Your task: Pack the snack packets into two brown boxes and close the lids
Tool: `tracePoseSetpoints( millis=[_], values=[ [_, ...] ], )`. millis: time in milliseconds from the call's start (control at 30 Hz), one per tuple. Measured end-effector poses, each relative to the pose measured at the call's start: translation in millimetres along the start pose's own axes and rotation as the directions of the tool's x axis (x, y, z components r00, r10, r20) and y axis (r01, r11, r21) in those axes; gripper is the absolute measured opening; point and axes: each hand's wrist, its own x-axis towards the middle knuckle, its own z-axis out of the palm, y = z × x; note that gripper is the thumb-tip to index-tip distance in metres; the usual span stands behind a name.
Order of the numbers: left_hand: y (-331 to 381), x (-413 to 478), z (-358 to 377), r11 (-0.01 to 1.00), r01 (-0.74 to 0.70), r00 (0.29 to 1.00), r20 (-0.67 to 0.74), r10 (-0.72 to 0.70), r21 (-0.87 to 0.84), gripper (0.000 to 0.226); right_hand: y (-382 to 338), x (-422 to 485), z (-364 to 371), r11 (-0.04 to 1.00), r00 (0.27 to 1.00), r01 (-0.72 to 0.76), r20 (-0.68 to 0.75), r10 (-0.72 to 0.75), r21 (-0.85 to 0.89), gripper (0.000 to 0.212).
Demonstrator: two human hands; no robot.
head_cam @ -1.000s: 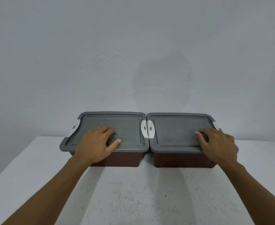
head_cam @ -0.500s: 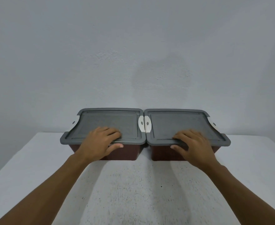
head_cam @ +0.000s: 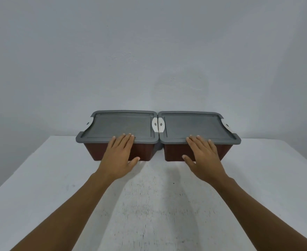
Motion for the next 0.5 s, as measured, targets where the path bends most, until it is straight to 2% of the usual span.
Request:
tracePoseSetpoints(
  millis=[100,167,233,333,500],
  values=[
    [14.8,-21.0,-5.3,0.997,0.020,1.000,0.014,-0.019,-0.078,0.076,-12.0,-23.8,-6.5,0.998,0.999,-0.029,0.030,0.027,0.050,0.061],
    [25.1,-38.7,-3.5,0.993,0.038,0.998,0.048,-0.033,-0.110,0.070,-23.0,-41.1,-6.8,0.995,0.992,-0.071,0.110,0.063,0.073,0.060],
    [38.1,-66.1,3.6,0.989,0.075,0.989,0.135,-0.058,-0.129,0.073,-33.9,-64.6,0.4,0.991,0.971,-0.105,0.225,0.085,0.079,0.061],
    [52.3,-102.4,20.4,0.989,0.084,0.969,0.243,-0.052,-0.125,0.074,-46.8,-94.8,15.9,0.990,0.948,-0.116,0.305,0.085,0.082,0.060],
    [62.7,-139.3,37.3,0.987,0.059,0.969,0.246,-0.021,-0.149,0.082,-70.6,-130.1,34.5,0.992,0.940,-0.087,0.337,0.053,0.086,0.065]
  ],
)
